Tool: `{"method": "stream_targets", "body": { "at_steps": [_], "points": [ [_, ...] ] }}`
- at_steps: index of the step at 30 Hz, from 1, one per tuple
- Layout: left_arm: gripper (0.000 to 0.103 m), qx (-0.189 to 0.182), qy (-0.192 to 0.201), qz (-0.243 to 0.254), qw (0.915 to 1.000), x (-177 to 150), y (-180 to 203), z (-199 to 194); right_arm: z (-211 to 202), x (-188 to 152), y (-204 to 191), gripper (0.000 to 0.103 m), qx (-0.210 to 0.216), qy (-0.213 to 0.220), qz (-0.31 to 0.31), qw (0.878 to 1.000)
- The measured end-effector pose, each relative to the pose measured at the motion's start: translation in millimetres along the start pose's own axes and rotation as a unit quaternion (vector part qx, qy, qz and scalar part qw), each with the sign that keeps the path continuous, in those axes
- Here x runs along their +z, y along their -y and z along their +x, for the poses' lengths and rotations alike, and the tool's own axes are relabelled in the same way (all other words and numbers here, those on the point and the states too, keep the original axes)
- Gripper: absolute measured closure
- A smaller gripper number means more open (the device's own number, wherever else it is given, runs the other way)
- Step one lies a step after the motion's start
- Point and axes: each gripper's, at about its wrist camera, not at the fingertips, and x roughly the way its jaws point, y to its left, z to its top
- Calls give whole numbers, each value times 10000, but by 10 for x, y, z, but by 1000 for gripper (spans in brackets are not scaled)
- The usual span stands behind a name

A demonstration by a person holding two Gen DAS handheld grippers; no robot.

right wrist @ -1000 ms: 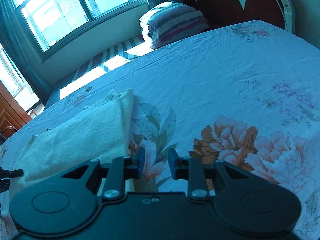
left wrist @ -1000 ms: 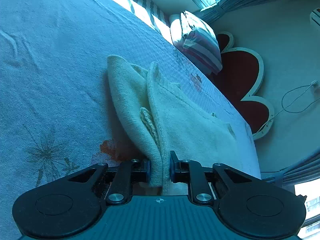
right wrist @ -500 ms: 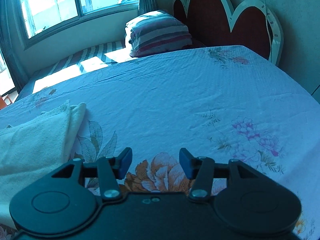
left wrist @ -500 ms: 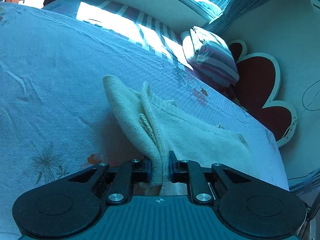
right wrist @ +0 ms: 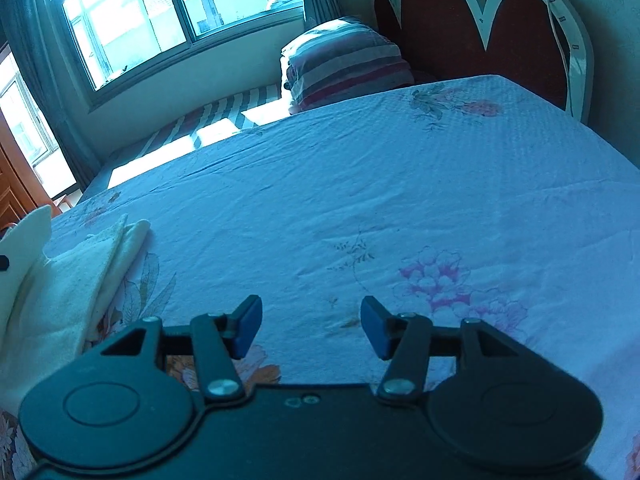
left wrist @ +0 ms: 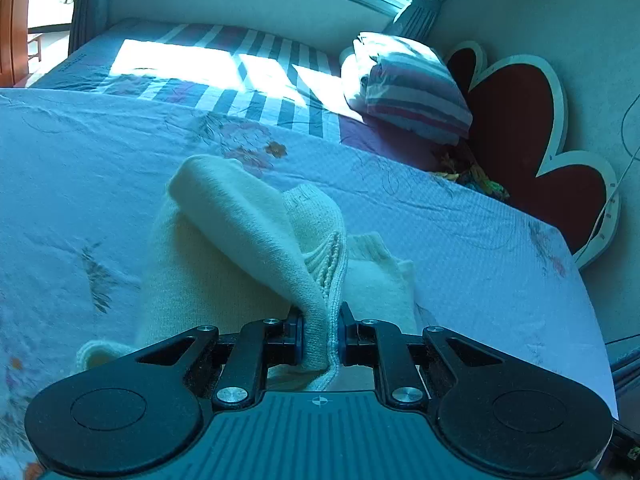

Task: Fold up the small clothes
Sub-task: 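Grasp the sweater side edge with the left gripper and fold it over lengthwise, then grasp the end of the folded sweater strip with the right gripper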

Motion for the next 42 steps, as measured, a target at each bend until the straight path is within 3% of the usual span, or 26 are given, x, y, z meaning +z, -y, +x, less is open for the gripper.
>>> {"method": "stream_targets", "body": {
  "at_steps": [2,4,6,10,12,15,17,20,24,27,31,36,42],
  "points": [
    [87,160,-171,230,9995,-154,389,201,-43,7,179,49,9,-51,66,10000],
    [87,-235,-247,238,9991,-255,621,291,-82,2,343,49,-8,-94,119,9999],
    [87,-898,-502,336,9941,-389,901,364,-129,-20,495,49,-55,-93,194,9998],
    [63,-1424,-244,329,9890,-526,1129,225,-210,-75,725,49,-137,-81,418,9990],
    [60,-1584,92,217,9871,-569,1032,-15,-255,-91,775,48,-157,-62,499,9986],
    [58,-1282,646,65,9896,-610,624,-403,-326,-88,771,47,83,-2,648,9979],
    [47,-640,958,-20,9933,-651,167,-616,-369,-68,634,47,392,51,694,9968],
    [45,321,943,-16,9950,-729,-488,-754,-396,-25,260,47,1106,86,602,9920],
    [45,786,937,-249,9922,-960,-1163,-950,-237,-67,-422,47,2203,-265,557,9735],
    [45,1083,859,-228,9901,-1093,-1476,-1010,-64,-145,-892,47,2519,-545,540,9647],
    [45,978,769,-397,9914,-1170,-1811,-1075,155,-130,-1331,47,2676,-553,456,9609],
    [45,816,688,-539,9928,-1208,-2084,-1076,492,-56,-1586,47,2769,-779,359,9571],
    [45,722,609,-294,9951,-1214,-2166,-1080,690,-35,-1893,52,2946,-1107,1,9492]
  ]
}}
